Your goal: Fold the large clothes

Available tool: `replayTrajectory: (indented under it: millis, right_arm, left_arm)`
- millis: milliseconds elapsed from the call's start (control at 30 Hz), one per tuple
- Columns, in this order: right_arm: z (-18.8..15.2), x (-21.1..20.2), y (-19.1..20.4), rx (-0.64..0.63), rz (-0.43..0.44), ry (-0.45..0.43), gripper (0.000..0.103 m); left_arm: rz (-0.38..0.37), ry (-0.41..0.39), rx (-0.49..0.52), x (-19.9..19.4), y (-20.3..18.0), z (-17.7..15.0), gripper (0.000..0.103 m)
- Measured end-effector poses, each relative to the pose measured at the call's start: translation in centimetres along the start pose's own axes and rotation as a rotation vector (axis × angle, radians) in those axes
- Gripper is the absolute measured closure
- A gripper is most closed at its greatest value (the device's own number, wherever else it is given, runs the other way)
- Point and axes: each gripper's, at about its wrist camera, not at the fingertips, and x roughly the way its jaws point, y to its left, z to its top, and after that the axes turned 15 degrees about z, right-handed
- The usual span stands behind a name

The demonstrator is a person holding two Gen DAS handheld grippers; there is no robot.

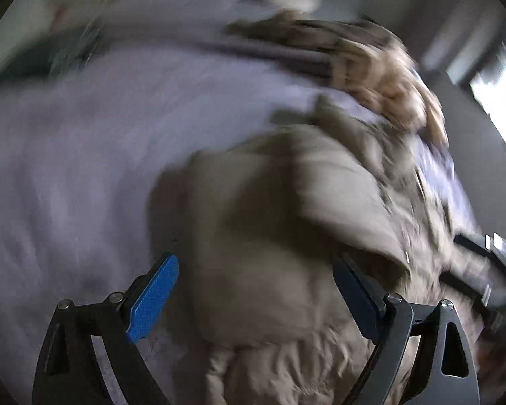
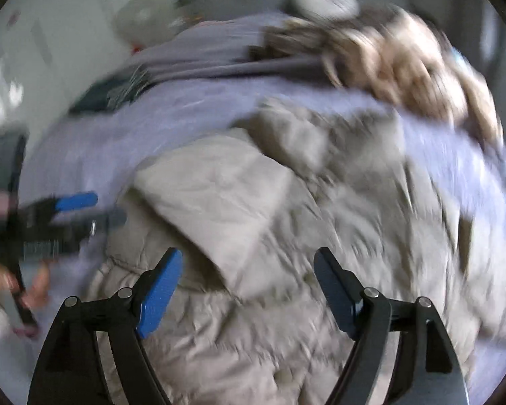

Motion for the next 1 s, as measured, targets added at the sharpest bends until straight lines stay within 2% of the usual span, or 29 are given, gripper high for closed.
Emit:
replayTrajectory:
  millis: [100, 133, 167, 200, 233, 267, 367, 433, 500, 600, 667, 767, 900, 933, 1000]
  right_arm:
    - [0.5, 2.5, 3.9, -0.174, -0.109, 0.027, 0.020]
    - [0.7, 3.7, 4.8, -0.225, -0.150, 0.037, 0.020]
    - [0.9, 5.0, 5.4, -0.262, -0.193, 0.053, 0.020]
    - [1.4, 6.4, 5.7, -0.283, -0.222, 0.071, 0.020]
    - [1.8, 7.6, 6.1, -0.296, -0.244, 0.087, 0.020]
    - [2.1, 8.7, 6.1, -0.304, -0.267, 0.104, 0.020]
    - [2.9, 10.5, 5.0, -0.308, -0.335, 0.115, 0.021]
    - [3.5, 9.4, 3.2, -0.253, -0.374, 0.059, 0.021]
    - [3.9, 6.9, 0.3, -0.125, -0.380, -0.013, 0.021]
    - [2.7, 3.1, -5.9, 0.134, -0.295, -0.096, 0.021]
    - [0.9, 1.4, -10.4, 0.332, -0.205, -0.122, 0.020]
    - [-2.5, 0.7, -15.9, 0.607, -0.004, -0.129, 0.020]
    - [-6.4, 0.1, -20.5, 0.907, 0.219, -0.228, 0.021]
    - [-6.9, 0.0, -21.3, 0.952, 0.254, -0.252, 0.028]
    - [-7.3, 0.3, -22.2, 1.001, 0.303, -0.246, 0.059]
  left_arm:
    - [-0.103, 0.112, -0.127, 3.6, 3.0, 0.2, 0.010]
    - [-0.135, 0.149, -0.167, 4.8, 3.7, 0.2, 0.016]
    - [-0.167, 0.170, -0.190, 5.5, 4.0, 0.1, 0.036]
    - [-0.205, 0.194, -0.206, 6.3, 4.1, 0.1, 0.045]
    - [-0.229, 0.208, -0.221, 6.8, 4.2, 0.0, 0.060]
    - [-0.229, 0.204, -0.224, 7.0, 3.9, -0.3, 0.069]
    - [-0.155, 0.157, -0.165, 6.2, 2.9, -0.5, 0.071]
    - [-0.103, 0.131, -0.113, 5.7, 2.3, -0.7, 0.071]
    - [-0.068, 0.119, -0.083, 5.6, 2.0, -0.7, 0.071]
    - [-0.031, 0.115, -0.061, 5.8, 1.4, -0.7, 0.071]
    - [-0.011, 0.109, -0.043, 5.8, 1.1, -0.8, 0.071]
    - [0.028, 0.095, -0.022, 5.0, 0.8, -0.8, 0.071]
    - [0.087, -0.016, -0.013, 1.6, 0.9, -0.1, 0.071]
    - [0.091, -0.031, -0.014, 1.4, 0.4, 0.6, 0.071]
    - [0.099, -0.047, -0.013, 1.3, 0.2, 1.6, 0.071]
